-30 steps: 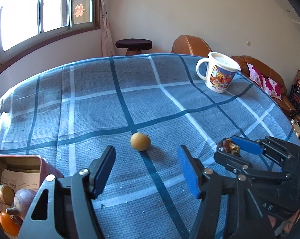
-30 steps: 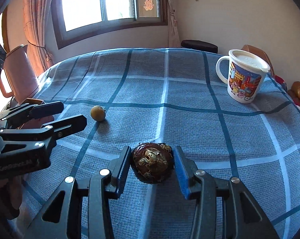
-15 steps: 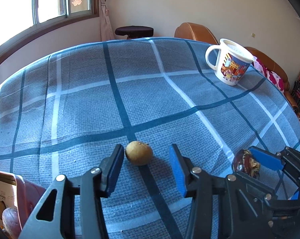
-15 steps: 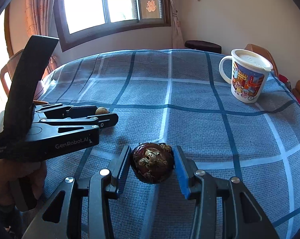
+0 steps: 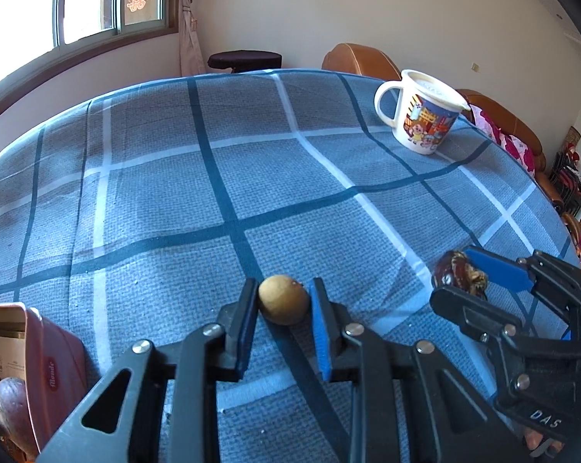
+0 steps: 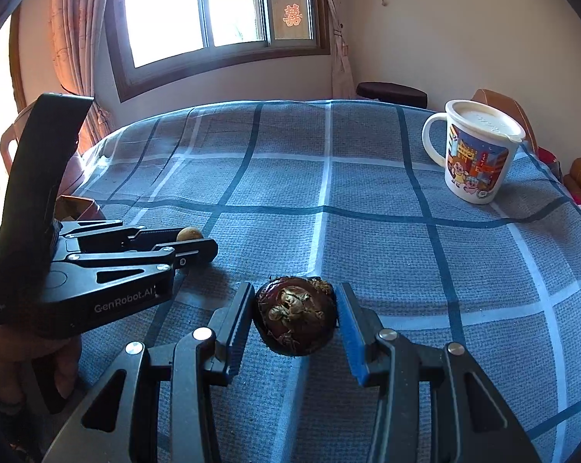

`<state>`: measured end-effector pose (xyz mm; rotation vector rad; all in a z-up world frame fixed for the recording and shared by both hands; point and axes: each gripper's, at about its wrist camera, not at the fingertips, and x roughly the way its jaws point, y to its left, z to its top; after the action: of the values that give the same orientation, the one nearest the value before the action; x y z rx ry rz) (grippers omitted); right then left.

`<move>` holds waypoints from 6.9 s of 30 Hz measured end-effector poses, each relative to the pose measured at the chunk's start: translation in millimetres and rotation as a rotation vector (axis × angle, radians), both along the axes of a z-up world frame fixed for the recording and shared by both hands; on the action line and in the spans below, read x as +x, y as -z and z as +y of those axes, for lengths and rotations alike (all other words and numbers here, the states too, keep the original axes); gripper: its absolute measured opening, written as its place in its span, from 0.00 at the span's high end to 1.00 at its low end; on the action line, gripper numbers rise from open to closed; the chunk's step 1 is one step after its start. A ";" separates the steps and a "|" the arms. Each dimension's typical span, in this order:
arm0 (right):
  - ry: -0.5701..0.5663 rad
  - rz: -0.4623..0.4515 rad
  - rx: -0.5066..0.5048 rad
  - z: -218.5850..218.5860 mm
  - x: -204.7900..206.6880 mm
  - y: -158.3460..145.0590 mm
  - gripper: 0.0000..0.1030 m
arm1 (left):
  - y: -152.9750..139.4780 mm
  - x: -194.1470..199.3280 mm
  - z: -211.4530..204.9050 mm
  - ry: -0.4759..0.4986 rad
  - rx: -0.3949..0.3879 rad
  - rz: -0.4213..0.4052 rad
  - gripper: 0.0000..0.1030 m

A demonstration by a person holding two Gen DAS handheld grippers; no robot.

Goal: Organize fruits
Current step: 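Lift the small brown fruit with the left tool while the right tool lifts the chocolate ball, then carry the brown fruit over the tin box while the right tool carries the chocolate ball there, then open the left tool to drop the brown fruit in the tin while the right releases the chocolate ball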

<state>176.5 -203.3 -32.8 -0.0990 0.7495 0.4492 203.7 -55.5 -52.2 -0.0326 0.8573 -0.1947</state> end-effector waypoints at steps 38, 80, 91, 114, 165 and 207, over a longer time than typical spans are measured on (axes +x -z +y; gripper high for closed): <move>0.037 -0.259 0.075 -9.1 -50.8 -28.7 0.56 | -28.4 -73.5 3.6 -0.006 0.021 -0.244 0.73; -0.026 -0.374 0.085 19.4 -96.2 -36.0 0.56 | -40.0 -118.5 24.4 -0.039 0.007 -0.358 0.73; -0.040 -0.383 0.098 24.4 -98.9 -37.1 0.56 | -44.4 -130.9 33.5 -0.064 0.015 -0.408 0.73; -0.120 -0.383 0.093 58.1 -103.1 -37.7 0.56 | -48.2 -147.7 59.5 -0.115 0.020 -0.436 0.73; -0.352 -0.421 0.057 161.4 -119.6 -56.3 0.56 | -49.6 -173.6 152.3 -0.295 0.036 -0.409 0.73; -0.442 -0.359 0.044 215.1 -123.0 -43.9 0.56 | -34.3 -177.4 196.8 -0.351 0.032 -0.319 0.73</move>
<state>53.5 11.8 11.1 -0.2994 0.3587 0.8432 26.3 141.3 -17.9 -0.1177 0.5247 0.1410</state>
